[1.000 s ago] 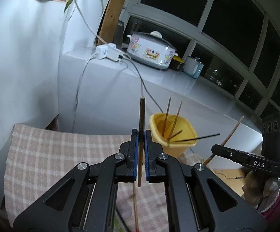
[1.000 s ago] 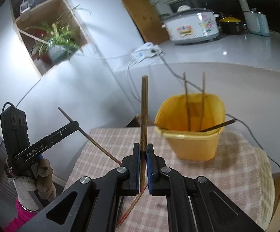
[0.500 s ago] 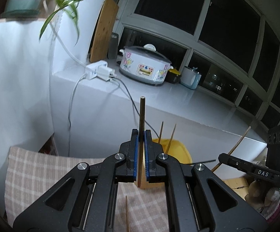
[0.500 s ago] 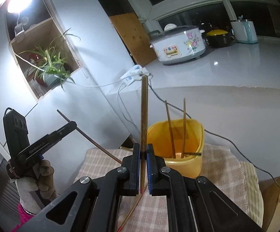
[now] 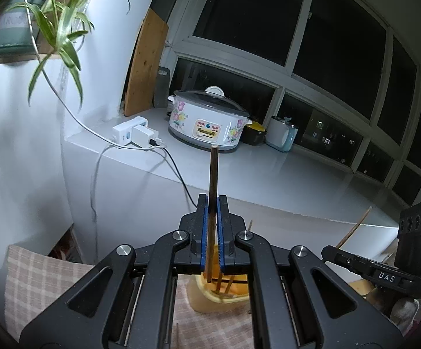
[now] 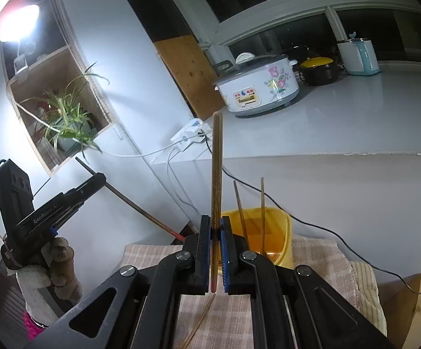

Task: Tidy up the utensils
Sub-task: 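Carry both wooden chopsticks over the yellow container and lower them in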

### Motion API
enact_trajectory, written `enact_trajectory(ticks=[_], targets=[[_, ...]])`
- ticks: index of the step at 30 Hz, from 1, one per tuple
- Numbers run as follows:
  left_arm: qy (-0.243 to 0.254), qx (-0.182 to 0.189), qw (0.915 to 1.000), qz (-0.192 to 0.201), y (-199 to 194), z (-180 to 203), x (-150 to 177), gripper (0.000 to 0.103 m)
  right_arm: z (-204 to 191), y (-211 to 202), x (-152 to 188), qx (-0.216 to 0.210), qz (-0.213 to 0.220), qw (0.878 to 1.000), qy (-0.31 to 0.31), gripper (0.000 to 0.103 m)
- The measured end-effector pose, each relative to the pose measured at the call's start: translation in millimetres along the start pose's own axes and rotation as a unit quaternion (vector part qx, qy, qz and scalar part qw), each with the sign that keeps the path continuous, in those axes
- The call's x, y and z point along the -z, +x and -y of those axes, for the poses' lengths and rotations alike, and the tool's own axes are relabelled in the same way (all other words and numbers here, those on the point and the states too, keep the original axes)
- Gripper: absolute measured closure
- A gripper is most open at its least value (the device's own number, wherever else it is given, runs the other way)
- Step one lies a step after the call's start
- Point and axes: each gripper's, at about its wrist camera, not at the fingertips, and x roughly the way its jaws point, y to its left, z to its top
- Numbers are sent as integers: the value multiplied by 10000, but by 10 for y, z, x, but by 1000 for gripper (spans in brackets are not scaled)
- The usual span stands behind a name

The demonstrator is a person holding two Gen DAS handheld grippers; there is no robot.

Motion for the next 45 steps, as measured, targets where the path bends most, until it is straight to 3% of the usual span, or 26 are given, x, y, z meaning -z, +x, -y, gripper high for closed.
enact_trajectory(ticks=[15,35,45], targets=[[-121,85,9995,-265,328,91,122,100,133,174,-200,348,302,9989,12,99],[-348,104,9976,-588,612,-52,307,100,315,706,72,561,-352,9978,10,99],[-365,96,9970,-669,682,-67,397,100,243,814,195,754,-514,9953,-324,99]])
